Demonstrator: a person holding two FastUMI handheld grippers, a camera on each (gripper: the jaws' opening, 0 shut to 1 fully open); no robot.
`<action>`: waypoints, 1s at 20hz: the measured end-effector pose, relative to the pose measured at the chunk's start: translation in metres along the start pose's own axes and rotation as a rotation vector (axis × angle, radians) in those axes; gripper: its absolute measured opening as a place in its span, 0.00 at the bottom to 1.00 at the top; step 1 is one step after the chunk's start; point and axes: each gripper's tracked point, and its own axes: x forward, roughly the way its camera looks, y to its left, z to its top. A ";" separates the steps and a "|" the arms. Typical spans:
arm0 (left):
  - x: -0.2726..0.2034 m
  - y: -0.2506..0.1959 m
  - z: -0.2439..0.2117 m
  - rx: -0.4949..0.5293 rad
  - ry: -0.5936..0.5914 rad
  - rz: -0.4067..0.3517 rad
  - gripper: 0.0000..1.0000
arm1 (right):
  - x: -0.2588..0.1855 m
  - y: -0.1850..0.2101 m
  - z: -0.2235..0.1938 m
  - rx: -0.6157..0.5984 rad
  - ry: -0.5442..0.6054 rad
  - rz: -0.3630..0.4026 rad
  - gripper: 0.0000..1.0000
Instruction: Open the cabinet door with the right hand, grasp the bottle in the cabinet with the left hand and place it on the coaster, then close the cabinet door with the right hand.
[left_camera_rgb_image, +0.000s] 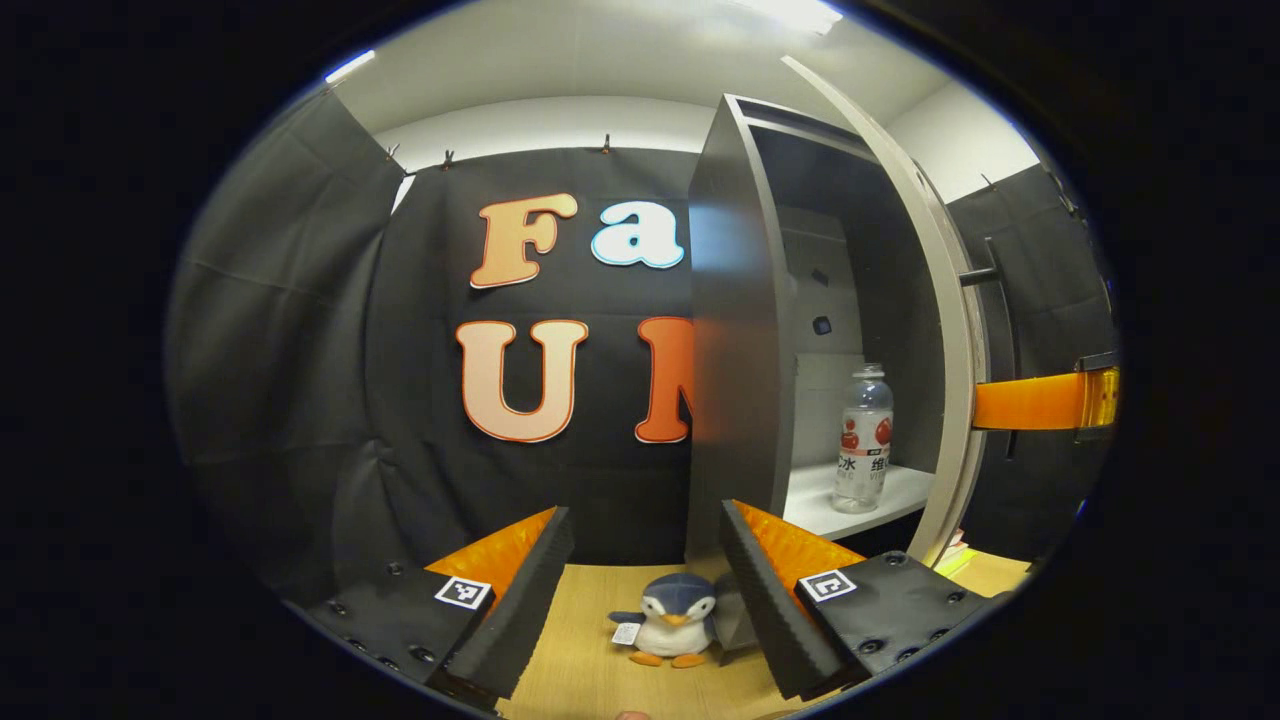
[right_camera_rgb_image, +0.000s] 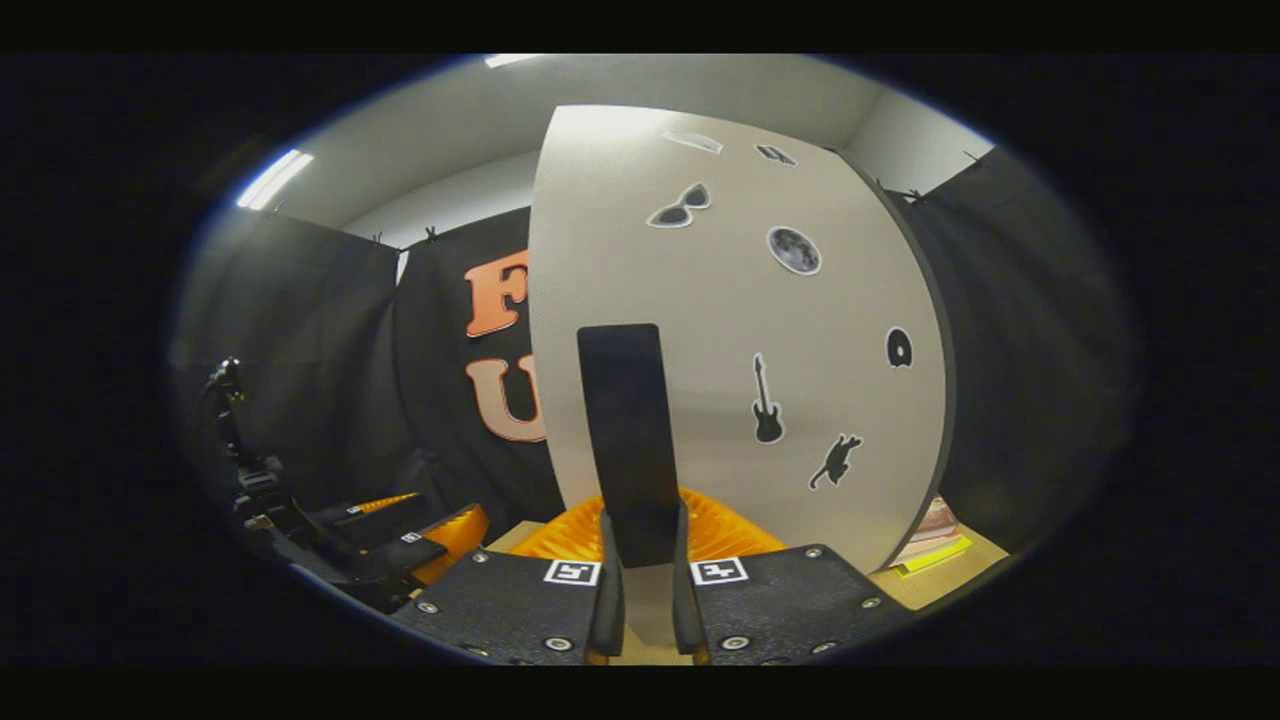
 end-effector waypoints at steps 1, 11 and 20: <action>0.001 -0.003 -0.001 -0.001 0.000 -0.005 0.93 | 0.000 -0.001 0.000 0.007 -0.001 0.006 0.14; 0.019 -0.050 -0.010 -0.012 0.017 -0.129 0.93 | -0.010 -0.005 -0.001 0.071 0.006 0.038 0.18; 0.027 -0.089 -0.013 -0.026 0.041 -0.199 0.93 | -0.017 -0.010 0.000 0.109 0.013 0.090 0.22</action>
